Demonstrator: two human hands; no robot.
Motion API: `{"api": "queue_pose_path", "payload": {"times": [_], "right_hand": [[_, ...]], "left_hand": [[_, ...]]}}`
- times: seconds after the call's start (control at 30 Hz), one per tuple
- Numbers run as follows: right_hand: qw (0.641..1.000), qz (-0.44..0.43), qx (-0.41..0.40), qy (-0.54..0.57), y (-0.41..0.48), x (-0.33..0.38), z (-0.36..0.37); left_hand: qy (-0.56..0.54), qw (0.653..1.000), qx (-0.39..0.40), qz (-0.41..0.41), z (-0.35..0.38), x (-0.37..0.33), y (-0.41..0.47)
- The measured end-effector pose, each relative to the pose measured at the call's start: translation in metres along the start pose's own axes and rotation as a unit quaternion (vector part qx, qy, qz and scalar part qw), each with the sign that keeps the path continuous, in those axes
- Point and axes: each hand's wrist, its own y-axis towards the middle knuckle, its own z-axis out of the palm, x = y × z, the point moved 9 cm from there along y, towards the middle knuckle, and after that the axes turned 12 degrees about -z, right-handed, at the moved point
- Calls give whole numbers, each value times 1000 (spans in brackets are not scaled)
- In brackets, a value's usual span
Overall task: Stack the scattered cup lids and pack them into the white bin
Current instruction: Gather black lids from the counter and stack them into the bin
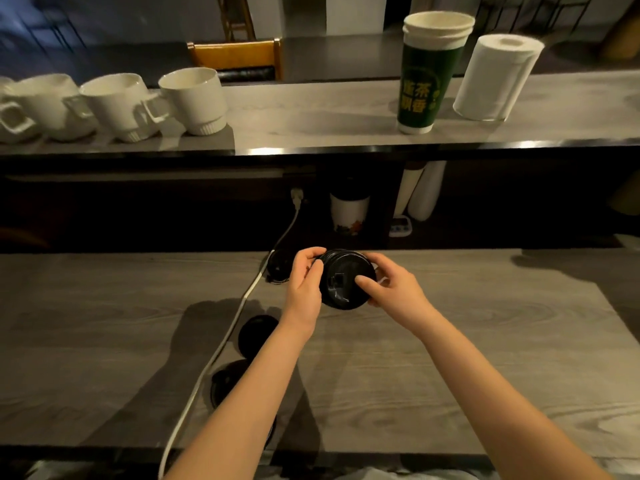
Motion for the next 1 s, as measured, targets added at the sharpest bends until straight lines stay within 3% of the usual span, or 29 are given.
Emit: {"api": "queue_pose_path", "payload": {"times": [0.07,0.13,0.33,0.53,0.6,0.67,0.7,0.8,0.83,0.9,1.0], "right_hand": [[996,-14,7,-89,0,1,0],[995,-18,4,-97,-1,0,0],[990,66,70,105,-11,-17,26],[988,106,71,92,-9,-30,46],[987,123,58,89,-9,-38,49],[988,135,37,69,-9,-45,47],[988,141,21,64,-10,-48,44],[981,165,-36,93,-16,-61,39],[977,175,-53,112,-19,-65,38],[969,191,-73,140,-23,-72,38],[964,201,-79,154,-25,-80,40]], "left_hand": [[11,1000,15,11,3,0,-6],[44,998,26,21,5,3,-12],[71,997,32,15,-7,17,-21],[126,990,35,-54,-33,43,-15],[194,978,-9,-81,-60,58,0],[302,943,-80,-112,-98,71,18],[387,908,-96,-130,-114,78,25],[622,762,-27,-179,-133,104,30],[657,730,-1,-187,-134,112,28],[680,710,13,-182,-132,120,25],[683,715,2,-149,-125,117,25]]}}
